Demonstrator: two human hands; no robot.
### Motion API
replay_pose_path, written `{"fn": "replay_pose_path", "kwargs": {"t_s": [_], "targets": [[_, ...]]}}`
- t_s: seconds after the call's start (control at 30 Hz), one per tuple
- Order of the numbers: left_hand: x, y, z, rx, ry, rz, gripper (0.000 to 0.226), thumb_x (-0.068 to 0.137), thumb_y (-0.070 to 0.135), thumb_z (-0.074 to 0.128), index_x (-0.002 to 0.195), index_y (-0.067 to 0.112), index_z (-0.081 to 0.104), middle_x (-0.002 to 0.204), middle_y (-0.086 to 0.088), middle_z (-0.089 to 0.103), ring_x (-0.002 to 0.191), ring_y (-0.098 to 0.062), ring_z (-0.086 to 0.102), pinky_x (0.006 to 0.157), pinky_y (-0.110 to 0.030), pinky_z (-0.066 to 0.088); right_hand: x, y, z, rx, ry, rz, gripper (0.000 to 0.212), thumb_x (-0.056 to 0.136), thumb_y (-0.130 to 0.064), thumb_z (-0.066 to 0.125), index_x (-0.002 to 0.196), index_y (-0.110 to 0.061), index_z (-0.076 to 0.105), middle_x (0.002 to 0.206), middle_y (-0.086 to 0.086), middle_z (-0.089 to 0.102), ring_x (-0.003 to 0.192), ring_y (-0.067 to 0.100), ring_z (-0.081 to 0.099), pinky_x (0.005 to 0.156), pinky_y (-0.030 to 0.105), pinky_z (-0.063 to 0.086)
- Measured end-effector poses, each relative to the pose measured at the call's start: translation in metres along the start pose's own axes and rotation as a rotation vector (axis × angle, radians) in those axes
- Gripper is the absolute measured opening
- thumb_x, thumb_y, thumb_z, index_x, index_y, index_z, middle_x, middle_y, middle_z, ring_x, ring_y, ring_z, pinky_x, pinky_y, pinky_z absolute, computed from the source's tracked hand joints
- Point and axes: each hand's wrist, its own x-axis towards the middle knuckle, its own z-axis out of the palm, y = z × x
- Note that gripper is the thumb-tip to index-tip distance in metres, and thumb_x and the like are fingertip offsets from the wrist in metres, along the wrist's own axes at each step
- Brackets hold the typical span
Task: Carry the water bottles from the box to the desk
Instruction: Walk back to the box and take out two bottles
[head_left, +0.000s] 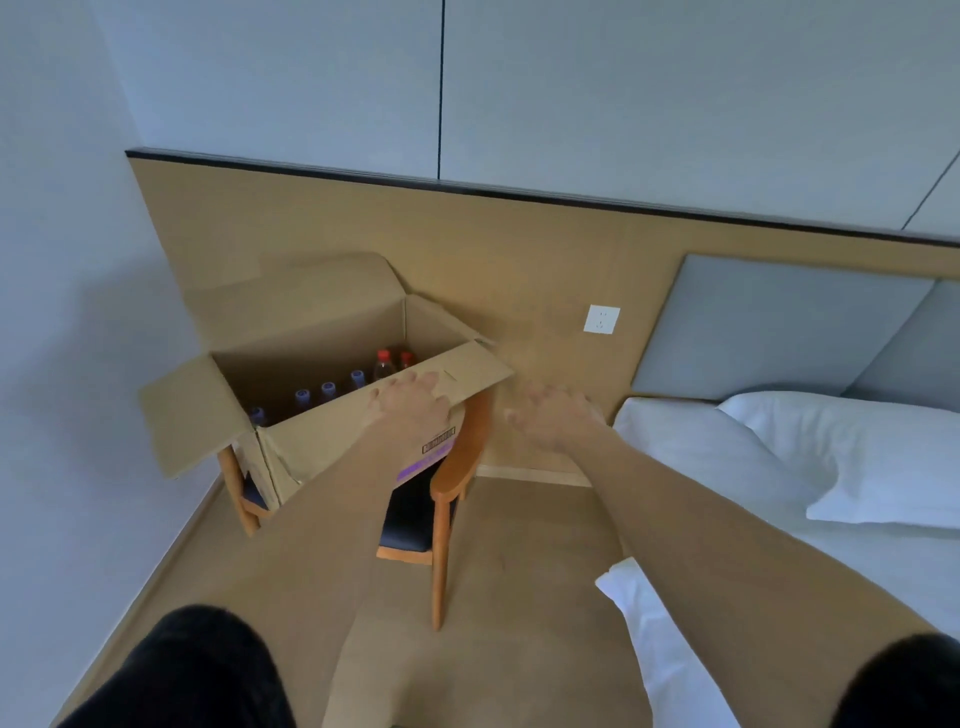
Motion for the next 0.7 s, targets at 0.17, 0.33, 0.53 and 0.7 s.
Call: {"fn": "replay_pose_path", "kwargs": {"t_s": [0.17,0.33,0.53,0.7], "targets": [[0.082,-0.019,-0.015,-0.085,0.007,-0.036,0.050,0.103,0.037,0.037,0.151,0.026,0.038,0.146,-0.008,0.048,0.133,-0.032,0.046,0.110,-0.049,0.037,0.086,-0.027,-0.025,-0.038,-0.008,-0.022,0.063,0.098,-0.058,0.037,0.156,-0.035,0.027,0.153,0.010,0.044,0.140,0.032,0.038,0.114,0.050,0.028],[0.139,-0.050,-0.016,-0.116,0.004,-0.063,0.053,0.103,0.041,0.037,0.154,0.028,0.034,0.152,-0.006,0.045,0.137,-0.032,0.043,0.113,-0.050,0.035,0.151,-0.053,-0.029,-0.040,-0.027,-0.081,0.062,0.099,-0.058,0.037,0.156,-0.038,0.024,0.158,0.005,0.038,0.144,0.030,0.034,0.115,0.049,0.028],[0.190,-0.097,-0.012,-0.137,0.037,-0.143,0.052,0.103,0.043,0.039,0.154,0.030,0.035,0.153,-0.005,0.044,0.137,-0.032,0.044,0.112,-0.049,0.035,0.224,-0.074,-0.024,0.003,-0.024,-0.136,0.063,0.099,-0.062,0.037,0.154,-0.034,0.030,0.157,0.007,0.038,0.143,0.031,0.035,0.113,0.050,0.031],[0.222,-0.135,-0.003,-0.119,0.048,-0.268,0.054,0.103,0.043,0.038,0.155,0.030,0.033,0.152,-0.007,0.045,0.136,-0.033,0.045,0.110,-0.048,0.037,0.296,-0.095,-0.007,-0.012,-0.064,-0.258,0.063,0.099,-0.062,0.039,0.155,-0.034,0.029,0.153,0.010,0.043,0.141,0.034,0.038,0.110,0.049,0.034]]}}
